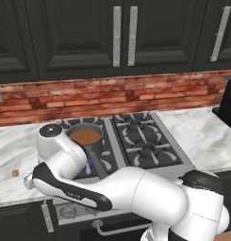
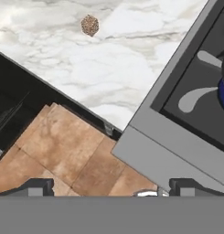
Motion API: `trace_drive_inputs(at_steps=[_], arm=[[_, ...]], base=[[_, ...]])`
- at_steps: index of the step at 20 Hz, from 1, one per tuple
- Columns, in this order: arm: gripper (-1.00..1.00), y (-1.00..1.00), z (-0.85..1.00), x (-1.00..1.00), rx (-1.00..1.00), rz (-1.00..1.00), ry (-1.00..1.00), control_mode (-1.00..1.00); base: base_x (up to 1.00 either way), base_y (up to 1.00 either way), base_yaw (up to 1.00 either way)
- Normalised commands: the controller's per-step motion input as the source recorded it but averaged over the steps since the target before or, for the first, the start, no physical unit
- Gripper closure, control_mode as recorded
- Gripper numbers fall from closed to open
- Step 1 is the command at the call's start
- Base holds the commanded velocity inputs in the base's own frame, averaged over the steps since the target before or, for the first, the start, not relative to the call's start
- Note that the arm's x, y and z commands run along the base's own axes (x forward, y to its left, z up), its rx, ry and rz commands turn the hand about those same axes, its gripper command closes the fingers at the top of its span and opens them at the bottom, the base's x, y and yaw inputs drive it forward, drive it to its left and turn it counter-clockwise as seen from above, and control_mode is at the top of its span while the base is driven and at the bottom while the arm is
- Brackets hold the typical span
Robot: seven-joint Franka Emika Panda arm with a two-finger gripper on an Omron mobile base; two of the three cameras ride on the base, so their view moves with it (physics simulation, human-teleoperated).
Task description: Pick up the sugar cube(s) and place them in the saucepan with hot chocolate.
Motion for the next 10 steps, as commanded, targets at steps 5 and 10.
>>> trace_drive_inputs(at_steps=[5,10], arm=[[-1.00,-0.09,-0.06,-0.09,0.13,-0.18,-0.11,-1.00],[-1.00,0.00,0.00,0.00,0.05,-0.22,-0.15,-1.00]], base=[[0.00,0.00,0.00],[0.00,0.00,0.00]])
